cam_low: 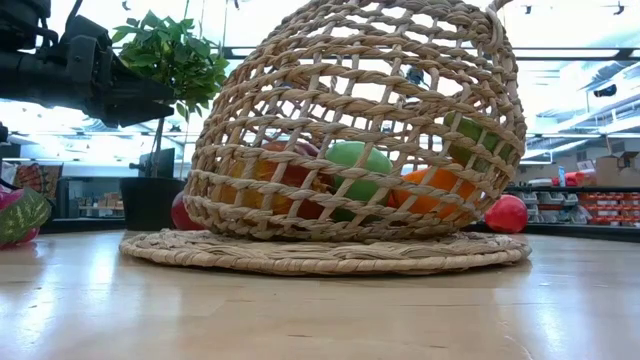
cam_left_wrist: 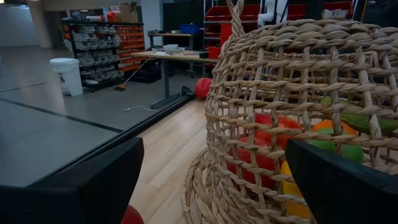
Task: Build produce basket
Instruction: Put the dark red apple into the brown basket
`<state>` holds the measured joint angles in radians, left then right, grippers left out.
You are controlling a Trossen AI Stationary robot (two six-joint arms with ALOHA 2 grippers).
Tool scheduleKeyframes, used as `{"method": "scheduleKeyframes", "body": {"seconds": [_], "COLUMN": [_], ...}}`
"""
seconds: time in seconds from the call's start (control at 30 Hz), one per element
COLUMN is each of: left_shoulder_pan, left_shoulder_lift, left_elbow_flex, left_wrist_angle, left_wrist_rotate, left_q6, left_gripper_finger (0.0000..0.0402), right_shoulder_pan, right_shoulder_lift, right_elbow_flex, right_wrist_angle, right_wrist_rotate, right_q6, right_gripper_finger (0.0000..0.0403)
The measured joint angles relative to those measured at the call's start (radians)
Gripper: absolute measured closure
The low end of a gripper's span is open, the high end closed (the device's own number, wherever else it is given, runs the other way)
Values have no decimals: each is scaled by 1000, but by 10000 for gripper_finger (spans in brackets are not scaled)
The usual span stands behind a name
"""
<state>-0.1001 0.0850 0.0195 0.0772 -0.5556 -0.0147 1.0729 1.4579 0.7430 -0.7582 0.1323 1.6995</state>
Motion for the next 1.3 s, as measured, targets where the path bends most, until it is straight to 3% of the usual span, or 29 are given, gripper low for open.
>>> {"method": "scheduleKeyframes", "body": {"seconds": [0.33, 0.53, 0.63, 0.73, 0.87, 1.03, 1.17, 1.3], "left_shoulder_pan": [0, 0, 0, 0, 0, 0, 0, 0], "left_shoulder_lift": [0, 0, 0, 0, 0, 0, 0, 0], "left_elbow_flex": [0, 0, 0, 0, 0, 0, 0, 0], "left_wrist_angle": [0, 0, 0, 0, 0, 0, 0, 0], "left_wrist_rotate": [0, 0, 0, 0, 0, 0, 0, 0], "left_q6": [0, 0, 0, 0, 0, 0, 0, 0], "left_gripper_finger": [4, 4, 4, 4, 4, 4, 4, 4], "right_shoulder_pan": [-1, -1, -1, -8, -29, -65, -91, -107], "right_shoulder_lift": [-55, -150, -193, -234, -287, -357, -397, -415], "right_elbow_flex": [11, 99, 136, 142, 143, 143, 143, 143], "right_wrist_angle": [8, 77, 199, 432, 748, 1021, 1138, 1147], "right_wrist_rotate": [11, 191, 244, 258, 219, 195, 189, 182], "right_q6": [-8, -160, -339, -527, -748, -936, -1027, -1057], "right_gripper_finger": [46, 46, 46, 45, 45, 45, 45, 45]}}
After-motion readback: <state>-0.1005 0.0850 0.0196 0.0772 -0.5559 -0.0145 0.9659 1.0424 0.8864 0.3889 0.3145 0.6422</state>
